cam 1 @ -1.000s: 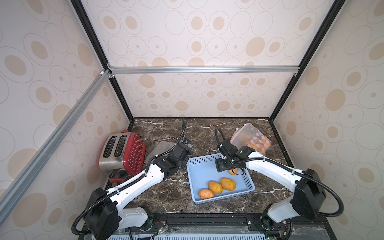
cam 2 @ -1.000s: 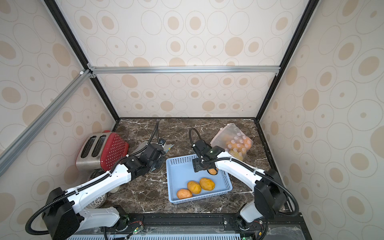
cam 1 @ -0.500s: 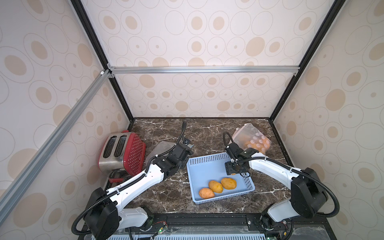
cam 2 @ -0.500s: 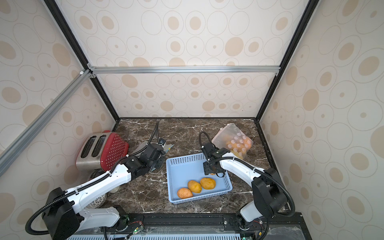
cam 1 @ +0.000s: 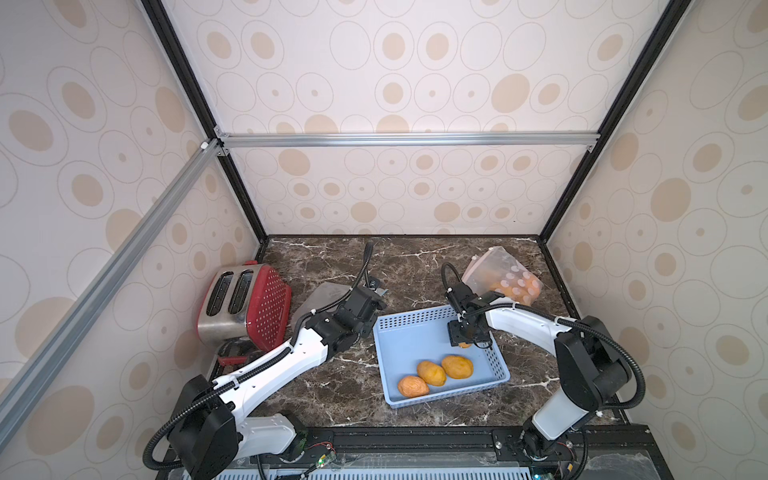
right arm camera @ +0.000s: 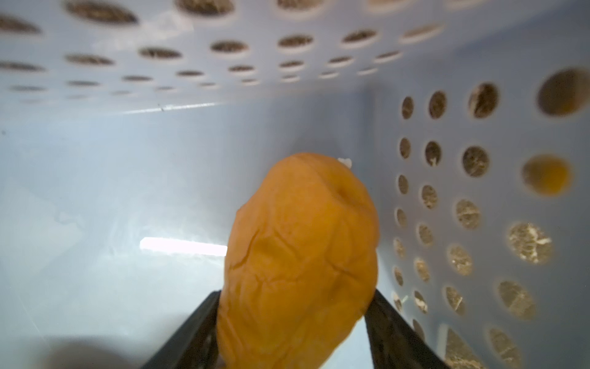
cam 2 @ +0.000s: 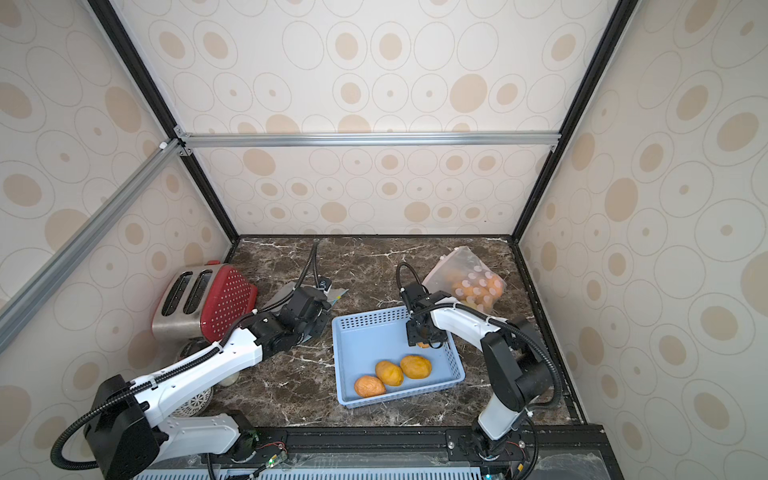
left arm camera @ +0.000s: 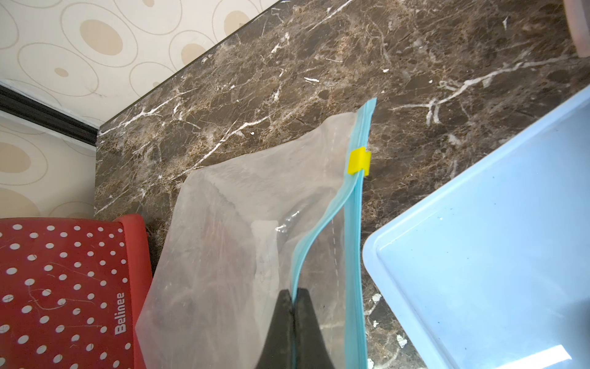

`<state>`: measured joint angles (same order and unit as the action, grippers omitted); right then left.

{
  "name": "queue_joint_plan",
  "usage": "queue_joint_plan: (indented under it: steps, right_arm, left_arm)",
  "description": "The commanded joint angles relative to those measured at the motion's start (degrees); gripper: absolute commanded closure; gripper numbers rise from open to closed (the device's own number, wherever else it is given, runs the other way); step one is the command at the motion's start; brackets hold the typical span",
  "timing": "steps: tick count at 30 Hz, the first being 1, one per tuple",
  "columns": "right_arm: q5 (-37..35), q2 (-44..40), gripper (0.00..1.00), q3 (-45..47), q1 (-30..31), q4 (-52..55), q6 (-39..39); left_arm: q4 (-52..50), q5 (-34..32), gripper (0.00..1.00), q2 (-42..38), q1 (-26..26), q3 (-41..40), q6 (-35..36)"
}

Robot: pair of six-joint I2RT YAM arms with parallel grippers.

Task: Put the potatoes into a zipper bag and zip it
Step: Pick up the potato from the basket.

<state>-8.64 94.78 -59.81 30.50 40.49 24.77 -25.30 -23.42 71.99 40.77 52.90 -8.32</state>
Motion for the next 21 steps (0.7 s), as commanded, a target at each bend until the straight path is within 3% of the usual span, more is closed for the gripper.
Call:
queue_joint_plan:
  steps: [1, 7, 14, 21]
  right_arm:
    - [-0.34, 1.56, 0.36, -2.00, -0.19, 0.62, -0.58]
    - [-1.84, 3.47, 0.40, -3.89, -0.26, 1.70, -1.74]
    - [-2.86, 4.09, 0.27, -4.94, -0.21, 0.57, -2.82]
    - [-3.50, 6.19, 0.30, -6.52, -0.25, 0.09, -4.22]
  left_arm:
    - [-0.38, -0.40, 1.00, -0.36, 0.08, -0.14, -0.65]
    - [-0.41, -0.37, 1.00, -0.30, 0.08, -0.17, -0.65]
    - [-0.47, -0.31, 1.00, -0.10, 0.05, -0.25, -0.65]
    - [-0.58, -0.32, 1.00, -0.07, 0.05, -0.24, -0.64]
